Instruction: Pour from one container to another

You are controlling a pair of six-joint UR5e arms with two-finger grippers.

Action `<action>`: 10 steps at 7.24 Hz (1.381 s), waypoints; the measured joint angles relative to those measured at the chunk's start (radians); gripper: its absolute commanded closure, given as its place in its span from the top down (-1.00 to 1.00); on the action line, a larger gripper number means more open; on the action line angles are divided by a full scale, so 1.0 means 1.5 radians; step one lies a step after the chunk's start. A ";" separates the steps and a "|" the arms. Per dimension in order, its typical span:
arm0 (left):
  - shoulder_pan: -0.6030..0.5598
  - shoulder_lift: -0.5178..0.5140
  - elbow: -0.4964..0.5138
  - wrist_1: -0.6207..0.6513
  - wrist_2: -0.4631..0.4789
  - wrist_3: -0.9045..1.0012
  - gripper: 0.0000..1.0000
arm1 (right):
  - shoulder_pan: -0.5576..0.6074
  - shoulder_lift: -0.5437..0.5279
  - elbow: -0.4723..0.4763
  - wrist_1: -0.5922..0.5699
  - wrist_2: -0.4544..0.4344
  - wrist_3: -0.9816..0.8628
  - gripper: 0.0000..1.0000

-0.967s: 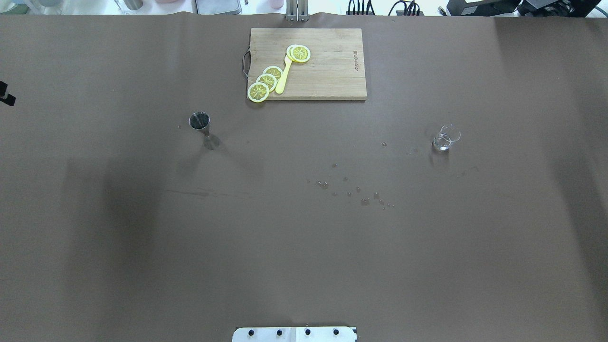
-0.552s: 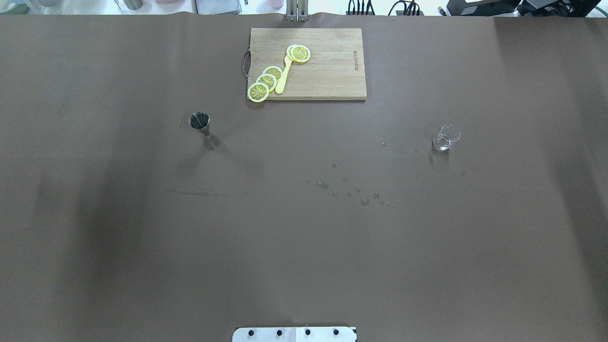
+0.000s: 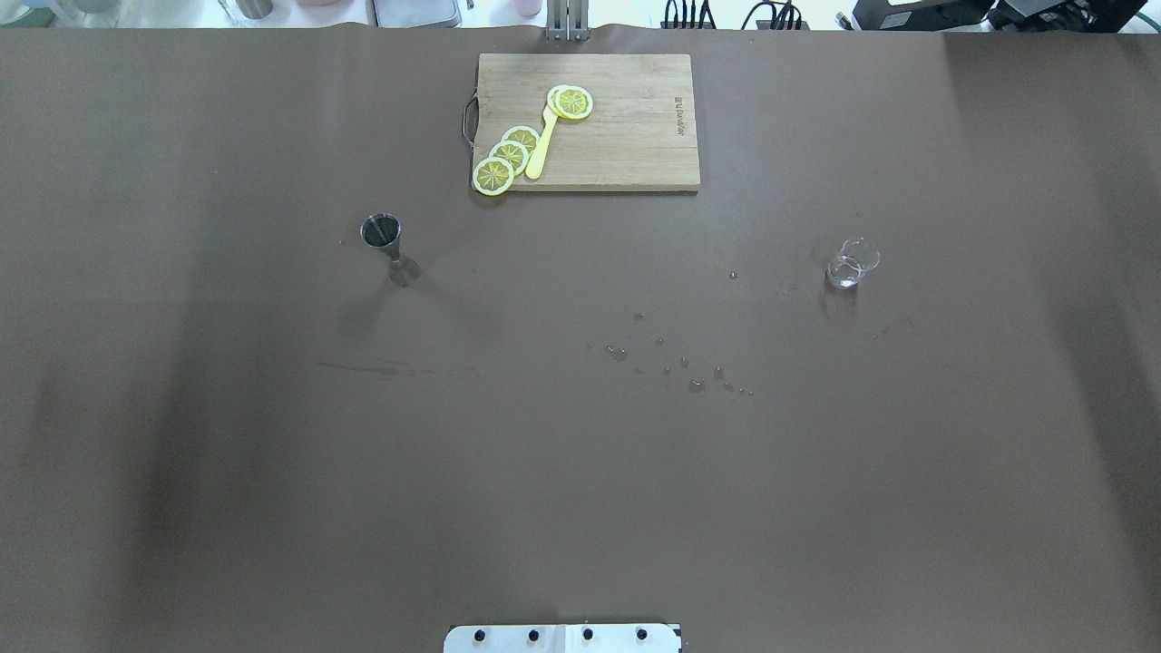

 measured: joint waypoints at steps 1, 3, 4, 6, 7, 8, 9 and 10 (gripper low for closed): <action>-0.003 0.001 0.001 0.006 0.018 0.035 0.97 | 0.000 0.000 0.001 0.000 0.000 0.000 1.00; -0.004 0.005 0.001 0.037 0.054 0.079 0.98 | 0.000 0.001 0.002 0.000 0.001 0.000 1.00; -0.005 0.006 -0.001 0.058 0.077 0.095 0.98 | 0.000 0.000 0.002 0.000 0.001 0.000 1.00; -0.006 0.011 -0.003 0.089 0.124 0.157 0.98 | 0.000 0.000 -0.001 0.000 0.001 0.000 1.00; -0.007 0.015 -0.005 0.105 0.138 0.177 0.98 | 0.000 -0.001 -0.003 -0.001 0.001 0.001 1.00; -0.008 0.017 -0.006 0.114 0.145 0.187 0.98 | 0.000 -0.001 -0.004 -0.001 0.001 0.001 1.00; -0.008 0.019 -0.007 0.116 0.149 0.192 0.98 | 0.000 -0.001 -0.004 -0.001 0.001 0.001 1.00; -0.008 0.019 -0.007 0.118 0.150 0.193 0.98 | 0.000 -0.001 -0.005 -0.001 0.001 0.001 1.00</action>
